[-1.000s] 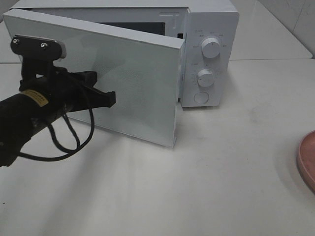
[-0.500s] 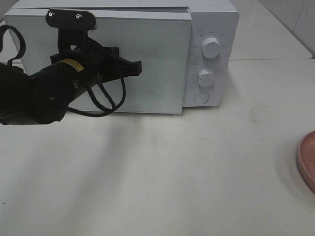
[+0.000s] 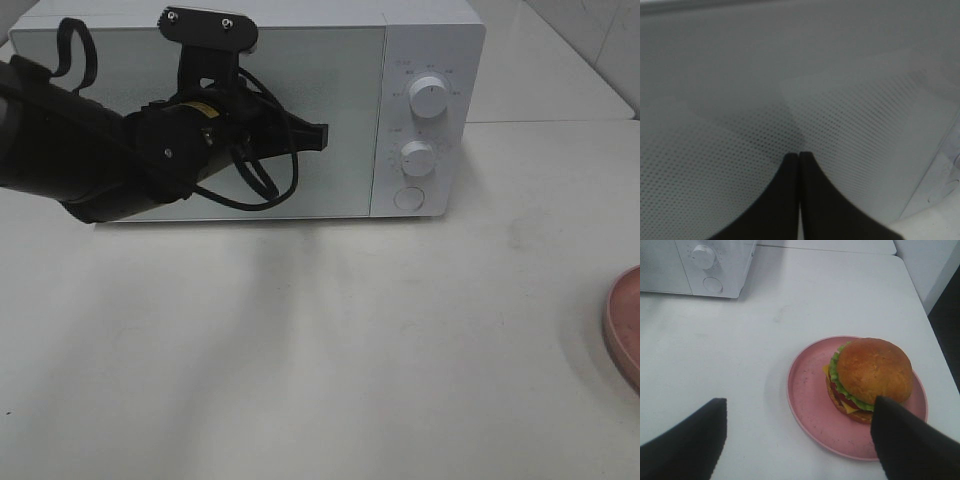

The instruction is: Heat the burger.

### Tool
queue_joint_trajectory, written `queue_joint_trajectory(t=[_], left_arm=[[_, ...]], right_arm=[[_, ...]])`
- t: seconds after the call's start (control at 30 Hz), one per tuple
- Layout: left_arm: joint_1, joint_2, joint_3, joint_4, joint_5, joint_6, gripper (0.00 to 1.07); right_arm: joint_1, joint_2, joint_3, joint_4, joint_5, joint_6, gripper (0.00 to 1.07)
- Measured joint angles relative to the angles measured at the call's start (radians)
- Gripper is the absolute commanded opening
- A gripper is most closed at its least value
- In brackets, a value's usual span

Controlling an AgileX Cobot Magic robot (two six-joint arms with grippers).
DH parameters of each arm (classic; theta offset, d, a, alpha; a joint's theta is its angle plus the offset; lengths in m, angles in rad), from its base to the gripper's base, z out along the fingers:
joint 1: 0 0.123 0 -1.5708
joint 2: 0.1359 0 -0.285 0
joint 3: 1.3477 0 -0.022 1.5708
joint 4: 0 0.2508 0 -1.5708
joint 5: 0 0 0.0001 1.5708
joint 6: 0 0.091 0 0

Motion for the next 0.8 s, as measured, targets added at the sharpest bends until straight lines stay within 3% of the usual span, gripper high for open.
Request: queue_joint_trajectory(t=[0.07,0.4,0.5,0.53,0.57,0.6,0.63,0.67,0.7,0.8], left_arm=[[-0.005,0.003,-0.015,-0.04,0.027,0.05,0.0],[-0.044,-0.048,0.022,-0.073,0.052,0.066,0.0],[-0.074,-0.087,0.06,-0.073,0.146,0.068,0.01],[-0.078,-0.099,0.069,-0.073,0.185,0.068,0.13],[-0.078,-0.099,0.069,-0.073,0.185,0.068,0.13],[-0.078,-0.121,0.08,-0.073,0.256,0.068,0.24],[-0.078,-0.121,0.08,-0.073,0.256,0.068,0.24],[-0.078,-0.131,0.081,-0.073,0.298,0.068,0.55],[-0.078,-0.144,0.081,-0.073,0.367,0.068,0.93],[-0.078,-0.156,0.081,-0.073,0.444,0.068,1.0]], right_arm=[[0.0,0.0,0.0,0.0,0.0,0.0,0.76],[0.0,0.0,0.0,0.0,0.0,0.0,0.76],[0.0,0.0,0.0,0.0,0.0,0.0,0.76],[0.0,0.0,0.0,0.0,0.0,0.0,0.76],[0.0,0.0,0.0,0.0,0.0,0.0,0.76],[0.0,0.0,0.0,0.0,0.0,0.0,0.76],[0.0,0.0,0.0,0.0,0.0,0.0,0.76],[0.0,0.0,0.0,0.0,0.0,0.0,0.76],[0.0,0.0,0.0,0.0,0.0,0.0,0.76],[0.0,0.0,0.0,0.0,0.0,0.0,0.76]])
